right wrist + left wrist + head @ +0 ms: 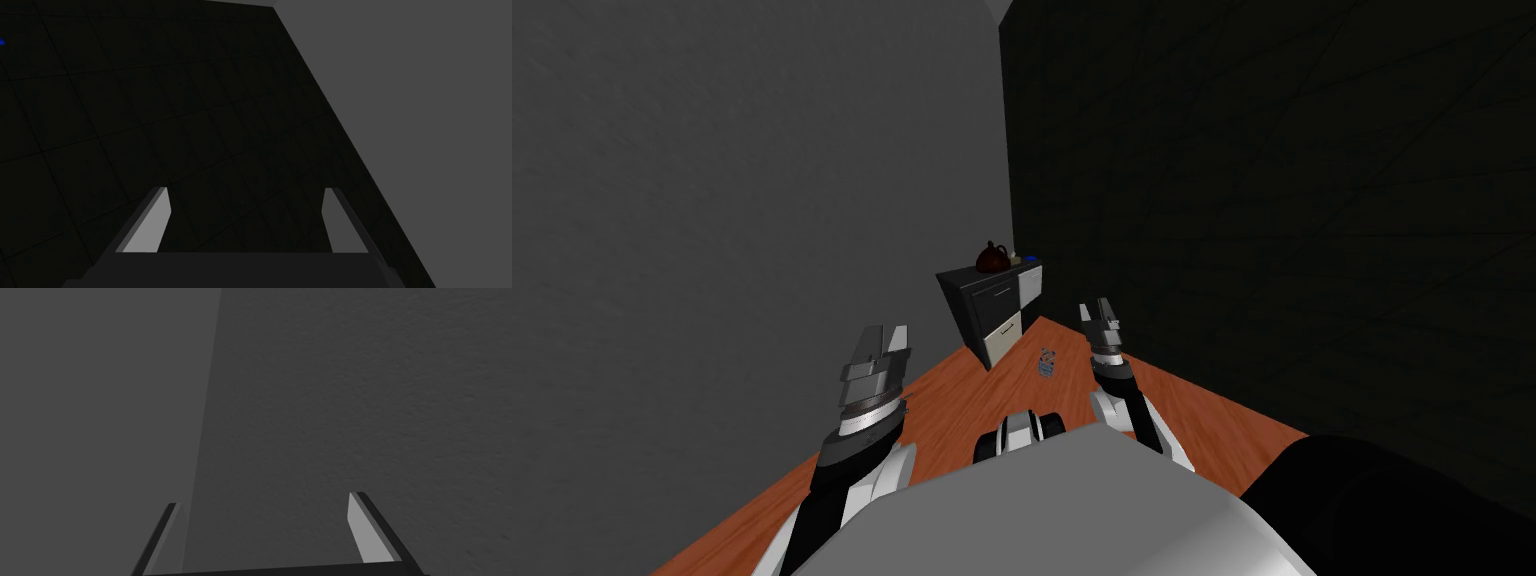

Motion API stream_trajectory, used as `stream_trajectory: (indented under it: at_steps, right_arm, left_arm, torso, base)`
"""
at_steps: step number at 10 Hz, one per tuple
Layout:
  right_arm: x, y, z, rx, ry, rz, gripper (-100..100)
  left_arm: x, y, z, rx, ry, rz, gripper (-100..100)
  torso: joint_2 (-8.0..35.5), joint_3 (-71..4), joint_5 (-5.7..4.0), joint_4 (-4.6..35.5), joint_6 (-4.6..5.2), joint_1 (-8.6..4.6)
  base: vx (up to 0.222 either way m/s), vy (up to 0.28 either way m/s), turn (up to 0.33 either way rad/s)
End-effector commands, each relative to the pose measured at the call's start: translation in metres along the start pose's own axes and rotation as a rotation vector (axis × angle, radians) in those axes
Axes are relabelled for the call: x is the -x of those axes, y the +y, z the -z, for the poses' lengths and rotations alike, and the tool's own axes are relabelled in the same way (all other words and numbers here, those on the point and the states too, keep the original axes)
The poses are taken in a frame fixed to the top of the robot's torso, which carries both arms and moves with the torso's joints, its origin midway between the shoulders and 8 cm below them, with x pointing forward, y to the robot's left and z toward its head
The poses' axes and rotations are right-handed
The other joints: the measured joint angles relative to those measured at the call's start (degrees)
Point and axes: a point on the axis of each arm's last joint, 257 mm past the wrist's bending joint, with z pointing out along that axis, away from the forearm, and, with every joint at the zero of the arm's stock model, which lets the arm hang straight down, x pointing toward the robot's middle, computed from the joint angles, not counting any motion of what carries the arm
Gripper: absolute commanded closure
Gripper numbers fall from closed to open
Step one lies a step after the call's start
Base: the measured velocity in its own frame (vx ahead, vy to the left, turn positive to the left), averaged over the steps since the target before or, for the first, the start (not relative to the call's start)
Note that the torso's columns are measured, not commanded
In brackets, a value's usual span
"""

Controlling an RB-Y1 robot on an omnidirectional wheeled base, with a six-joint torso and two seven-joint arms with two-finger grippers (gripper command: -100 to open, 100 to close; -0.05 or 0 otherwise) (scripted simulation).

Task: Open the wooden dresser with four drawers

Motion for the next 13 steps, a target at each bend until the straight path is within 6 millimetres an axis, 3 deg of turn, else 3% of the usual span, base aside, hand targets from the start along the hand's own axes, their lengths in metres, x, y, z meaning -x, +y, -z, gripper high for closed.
stream_trajectory:
  at_steps: [1, 13]
  right_arm:
    - [0.000, 0.000, 0.000, -0.001, 0.000, 0.000, 0]
    - [0.000, 0.000, 0.000, -0.001, 0.000, 0.000, 0]
  left_arm:
    - [-0.004, 0.011, 0.002, 0.017, 0.048, -0.016, -100]
    - [0.020, 0.109, 0.026, 0.232, 0.061, -0.072, -100]
  torso:
    - [1.79, -4.03, -0.02, 1.85, -0.01, -0.11]
    - [2.66, -5.39, -0.03, 2.68, 0.00, -0.08]
  base:
    - [0.088, -0.069, 0.047]
    - [0.168, -0.134, 0.073]
